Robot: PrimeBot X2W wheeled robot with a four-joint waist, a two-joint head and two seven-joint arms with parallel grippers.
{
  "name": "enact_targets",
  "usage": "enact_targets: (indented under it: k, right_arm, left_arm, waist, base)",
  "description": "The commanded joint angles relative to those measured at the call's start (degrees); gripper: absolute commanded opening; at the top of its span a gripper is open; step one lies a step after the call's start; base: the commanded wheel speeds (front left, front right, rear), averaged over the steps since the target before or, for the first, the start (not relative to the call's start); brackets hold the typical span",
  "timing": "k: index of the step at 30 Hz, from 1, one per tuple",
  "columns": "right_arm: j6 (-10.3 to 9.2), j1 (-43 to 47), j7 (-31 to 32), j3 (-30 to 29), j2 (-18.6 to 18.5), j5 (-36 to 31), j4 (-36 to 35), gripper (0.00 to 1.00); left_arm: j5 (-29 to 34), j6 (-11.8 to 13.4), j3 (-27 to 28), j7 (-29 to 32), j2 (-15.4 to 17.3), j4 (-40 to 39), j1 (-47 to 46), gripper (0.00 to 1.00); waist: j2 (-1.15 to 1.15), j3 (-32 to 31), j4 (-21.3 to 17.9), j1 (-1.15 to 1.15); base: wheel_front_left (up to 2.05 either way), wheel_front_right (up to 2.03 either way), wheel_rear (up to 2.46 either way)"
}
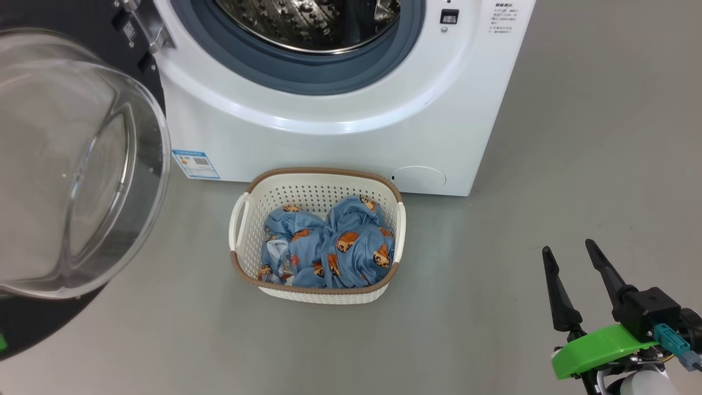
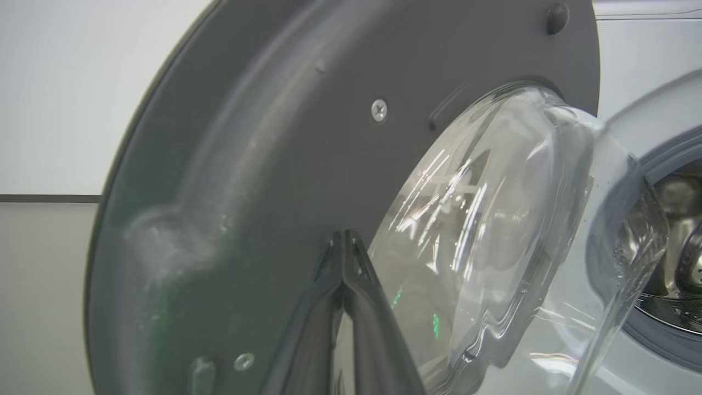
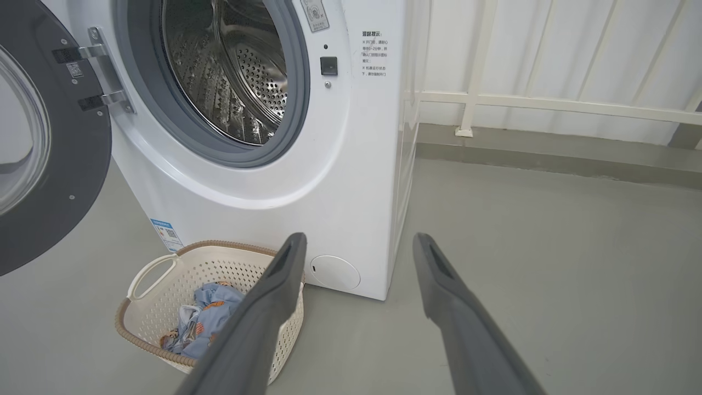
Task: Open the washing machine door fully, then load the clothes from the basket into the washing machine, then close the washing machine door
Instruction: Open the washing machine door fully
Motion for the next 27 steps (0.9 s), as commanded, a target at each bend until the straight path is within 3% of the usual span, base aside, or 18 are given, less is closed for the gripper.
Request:
enact_targets:
  k: [1,5,6,8,9,10,27]
  right_arm:
    - [0.35,-0.5,-0.7,1.3,0.0,0.4,-1.5,1.00]
    - [0.35,-0.4,-0.7,1.3,0.3,0.7,-1.6,1.00]
    - [0.35,-0.4,-0.7,1.4,0.4,0.8,-1.6,1.00]
    - [0.35,-0.4,-0.7,1.5,0.5,0.9,-1.6,1.00]
    - [0.35,-0.4,-0.7,1.5,0.5,0.9,-1.6,1.00]
    - [0.35,-0.4,-0.7,1.6,0.6,1.0,-1.6,1.00]
    - [0.35,0.9,-0.7,2.2,1.1,1.5,-2.6,1.00]
  left_arm:
    - [1.1,-0.7,0.6,-0.3,1.6,-3.4,1.4,0.00]
    - [1.5,-1.5,-1.5,-0.3,-0.8,-7.4,4.0,0.00]
    - [1.3,-1.6,-2.0,-0.3,-1.2,-8.3,4.7,0.04]
    - [1.6,-1.9,-3.8,-0.3,-2.0,-10.4,6.4,0.49]
    - [1.5,-2.0,-4.6,-0.3,-2.4,-11.4,7.2,0.95]
    - [1.4,-2.0,-5.2,-0.3,-2.7,-12.3,8.0,1.00]
    - [-0.6,-2.3,-17.6,-0.3,-4.1,-19.3,15.7,1.00]
  waist:
    - [0.00,-0.3,-0.1,0.00]
    - [0.00,-0.7,-0.3,0.00]
    - [0.00,-0.7,-0.4,0.00]
    - [0.00,-0.9,-0.7,0.00]
    - [0.00,-0.9,-0.8,0.00]
    - [0.00,-1.0,-0.9,0.00]
    - [0.00,-3.6,-5.4,0.00]
  base:
    - [0.00,0.00,0.00]
    - [0.00,0.00,0.00]
    - [0.00,0.00,0.00]
    - [0.00,0.00,0.00]
    - [0.00,0.00,0.00]
    - [0.00,0.00,0.00]
    - [0.00,0.00,0.00]
